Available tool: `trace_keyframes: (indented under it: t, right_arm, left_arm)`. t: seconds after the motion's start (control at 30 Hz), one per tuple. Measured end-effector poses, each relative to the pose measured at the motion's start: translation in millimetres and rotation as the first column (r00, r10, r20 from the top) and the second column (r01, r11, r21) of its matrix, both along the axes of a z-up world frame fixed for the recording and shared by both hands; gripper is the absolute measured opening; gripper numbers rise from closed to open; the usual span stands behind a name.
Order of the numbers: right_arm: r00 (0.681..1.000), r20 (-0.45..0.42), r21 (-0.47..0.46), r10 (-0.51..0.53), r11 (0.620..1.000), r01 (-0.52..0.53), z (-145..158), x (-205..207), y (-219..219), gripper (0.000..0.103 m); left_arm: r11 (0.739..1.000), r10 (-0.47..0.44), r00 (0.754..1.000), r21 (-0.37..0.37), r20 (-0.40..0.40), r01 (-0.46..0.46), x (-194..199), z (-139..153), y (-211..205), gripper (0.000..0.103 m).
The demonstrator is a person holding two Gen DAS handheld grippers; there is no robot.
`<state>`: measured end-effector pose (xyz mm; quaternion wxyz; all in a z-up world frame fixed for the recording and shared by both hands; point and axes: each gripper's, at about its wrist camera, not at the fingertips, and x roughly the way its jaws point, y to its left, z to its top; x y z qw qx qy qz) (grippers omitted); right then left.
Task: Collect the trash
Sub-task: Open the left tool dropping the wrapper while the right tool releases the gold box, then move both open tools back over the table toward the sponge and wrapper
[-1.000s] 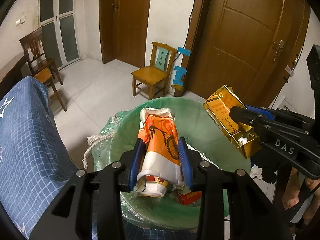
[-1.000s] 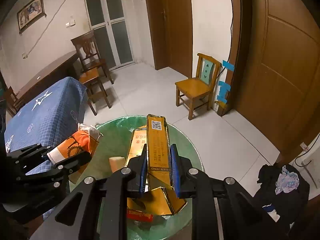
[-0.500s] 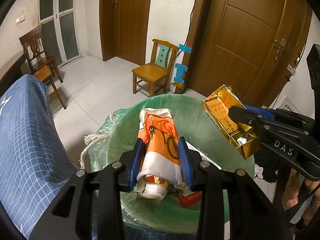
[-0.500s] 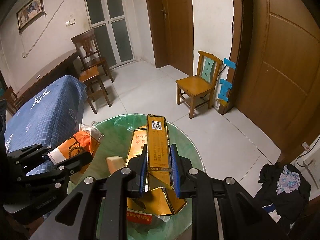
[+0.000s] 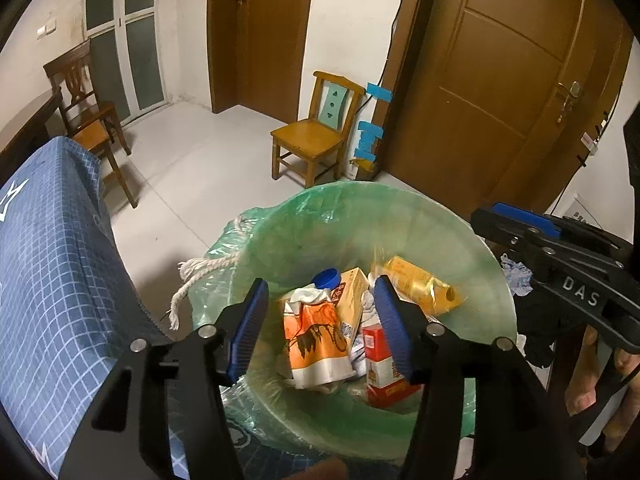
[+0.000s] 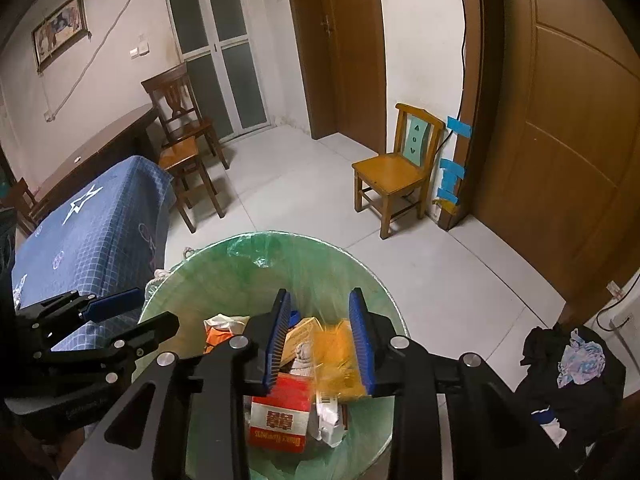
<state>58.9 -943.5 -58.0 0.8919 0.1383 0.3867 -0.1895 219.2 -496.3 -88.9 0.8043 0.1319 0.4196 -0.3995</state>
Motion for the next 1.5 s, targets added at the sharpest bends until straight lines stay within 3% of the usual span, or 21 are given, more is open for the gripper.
trace_keyframes:
  t: [0.27,0.33,0.4,0.47,0.6,0.77,0.87,1.07,1.27,1.4,1.5]
  right_arm:
    - [0.999,0.049,-0.013,0.012,1.0,-0.011,14.8,-13.3,19.1,0.039]
    - [0.994,0.101,-0.013,0.033,0.999,-0.032,25.4,-22.2,33.2,0.045]
    - [0.988,0.144,-0.027,0.061,0.998,-0.058,33.7,-28.9,51.7,0.062]
    - [0.977,0.189,-0.03,0.103,0.995,-0.099,40.2,-34.3,76.2,0.072]
    - [0.953,0.219,-0.025,0.209,0.978,-0.209,44.0,-30.5,126.8,0.077]
    - [0.906,0.236,-0.008,0.352,0.933,-0.36,47.0,-11.1,197.4,0.079]
    - [0.882,0.219,-0.008,0.417,0.905,-0.425,44.4,2.4,236.9,0.08]
    - [0.82,0.166,0.002,0.548,0.831,-0.556,30.4,18.8,317.3,0.08]
    - [0.751,0.117,0.034,0.65,0.753,-0.657,16.8,34.7,385.9,0.08]
    - [0.721,0.105,0.065,0.685,0.719,-0.692,10.3,46.5,420.3,0.08]
    - [0.697,0.093,0.074,0.711,0.693,-0.717,6.4,57.0,434.3,0.08]
  left_arm:
    - [1.0,-0.005,1.0,0.009,0.011,0.005,-6.8,11.0,19.2,0.053]
    - [1.0,-0.005,1.0,0.006,0.02,0.005,-11.2,18.3,30.1,0.053]
    - [1.0,-0.004,1.0,-0.008,0.029,0.005,-16.8,28.7,46.1,0.053]
    - [1.0,-0.003,0.999,-0.019,0.041,0.004,-20.2,38.8,64.0,0.053]
    - [0.999,0.027,0.997,-0.046,0.079,-0.023,-24.9,62.4,114.9,0.053]
    - [0.993,0.105,0.988,-0.07,0.115,-0.097,-17.6,83.3,202.8,0.057]
    - [0.985,0.174,0.975,-0.048,0.137,-0.169,-5.7,84.8,256.1,0.057]
    - [0.945,0.32,0.938,0.025,0.131,-0.325,34.0,74.5,403.9,0.057]
    - [0.905,0.395,0.913,0.129,0.101,-0.406,76.0,52.1,514.5,0.057]
    - [0.908,0.363,0.926,0.183,0.101,-0.376,85.7,38.9,548.5,0.057]
    - [0.922,0.3,0.948,0.221,0.109,-0.317,85.9,27.8,549.2,0.057]
